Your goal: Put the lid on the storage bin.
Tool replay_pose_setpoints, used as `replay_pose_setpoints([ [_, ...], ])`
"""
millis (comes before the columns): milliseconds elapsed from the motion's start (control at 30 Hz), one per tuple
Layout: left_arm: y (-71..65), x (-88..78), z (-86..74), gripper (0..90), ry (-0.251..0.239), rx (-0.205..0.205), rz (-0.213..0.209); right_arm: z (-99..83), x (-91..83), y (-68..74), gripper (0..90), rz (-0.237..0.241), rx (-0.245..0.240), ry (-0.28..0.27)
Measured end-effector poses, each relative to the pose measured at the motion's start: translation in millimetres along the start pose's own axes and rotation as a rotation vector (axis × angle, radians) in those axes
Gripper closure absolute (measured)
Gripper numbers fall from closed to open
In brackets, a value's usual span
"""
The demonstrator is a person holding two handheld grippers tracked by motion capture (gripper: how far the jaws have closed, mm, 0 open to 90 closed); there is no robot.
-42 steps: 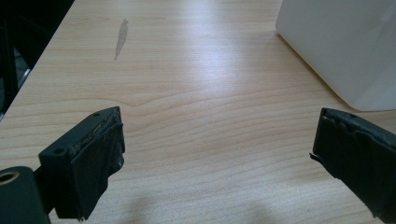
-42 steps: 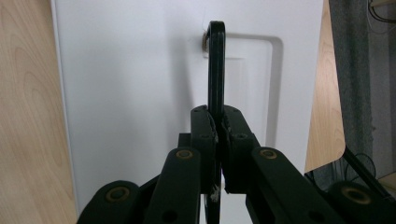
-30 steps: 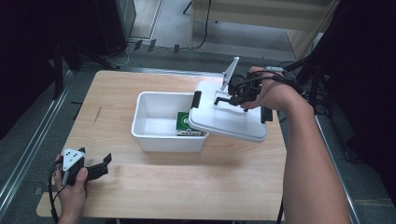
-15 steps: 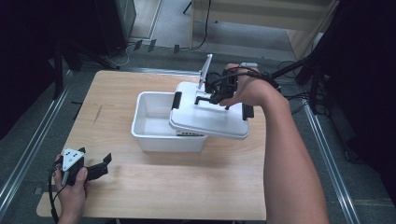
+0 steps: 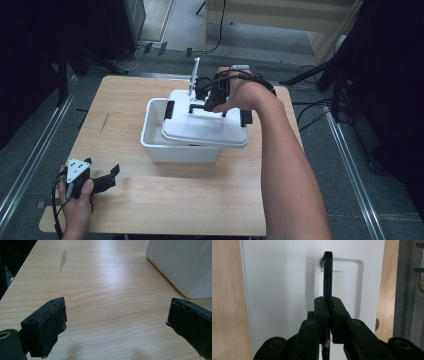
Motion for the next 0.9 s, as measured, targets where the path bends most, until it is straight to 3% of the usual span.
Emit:
replay_pose_setpoints([
  [400, 0.4, -0.4, 0.0, 2.8, 0.005, 0.001, -0.006, 35.5, 13.1, 2.3, 85.5, 0.026, -0.033, 0.013],
  [900, 0.2, 0.5, 0.5, 2.8, 0.004, -0.002, -0.010, 57.8, 19.8, 2.4, 85.6, 0.046, -0.038, 0.020],
])
Point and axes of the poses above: each handheld gripper's, and its own axes: x roughly forward along the jaws, z roughly out of its top, y roughly to its left, the point moved 3 cm from there along x, roughly forward along the jaws, and after that the axes turned 3 degrees about -x, right-handed, at the moved point
